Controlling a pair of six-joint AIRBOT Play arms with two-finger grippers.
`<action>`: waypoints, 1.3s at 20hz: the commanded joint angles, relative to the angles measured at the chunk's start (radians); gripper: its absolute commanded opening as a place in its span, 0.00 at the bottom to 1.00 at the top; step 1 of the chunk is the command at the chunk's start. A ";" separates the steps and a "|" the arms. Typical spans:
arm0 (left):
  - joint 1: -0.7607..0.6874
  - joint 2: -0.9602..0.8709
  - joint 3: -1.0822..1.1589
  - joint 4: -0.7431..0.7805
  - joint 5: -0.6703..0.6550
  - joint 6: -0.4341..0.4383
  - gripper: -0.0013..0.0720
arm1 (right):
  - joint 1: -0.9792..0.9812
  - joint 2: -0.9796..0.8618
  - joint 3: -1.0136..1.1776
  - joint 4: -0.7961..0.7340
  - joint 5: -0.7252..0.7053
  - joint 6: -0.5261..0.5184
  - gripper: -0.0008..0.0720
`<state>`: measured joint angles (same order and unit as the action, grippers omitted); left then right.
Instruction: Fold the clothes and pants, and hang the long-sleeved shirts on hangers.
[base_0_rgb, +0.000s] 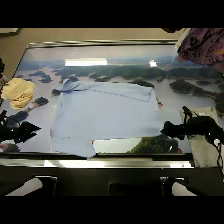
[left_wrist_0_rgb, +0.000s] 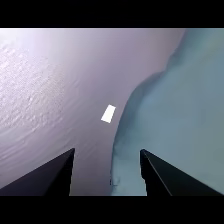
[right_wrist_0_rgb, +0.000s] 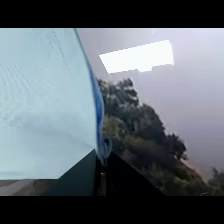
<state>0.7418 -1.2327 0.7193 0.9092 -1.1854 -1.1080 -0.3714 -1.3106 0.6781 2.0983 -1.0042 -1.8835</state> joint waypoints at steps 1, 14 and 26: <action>0.005 -0.004 -0.065 -0.053 0.011 0.079 0.67 | 0.001 0.016 0.000 -0.002 -0.055 0.003 0.06; -0.050 -0.020 -0.199 -0.113 -0.002 0.133 0.67 | 0.001 0.016 0.000 0.063 -0.076 0.002 0.06; -0.223 -0.041 -0.025 -0.210 0.024 0.059 0.04 | 0.090 0.031 0.101 0.198 -0.121 -0.063 0.06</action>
<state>0.5713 -1.2919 0.6025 0.7292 -1.1625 -0.9920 -0.3378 -1.2881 0.7136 2.2406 -1.1191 -1.9282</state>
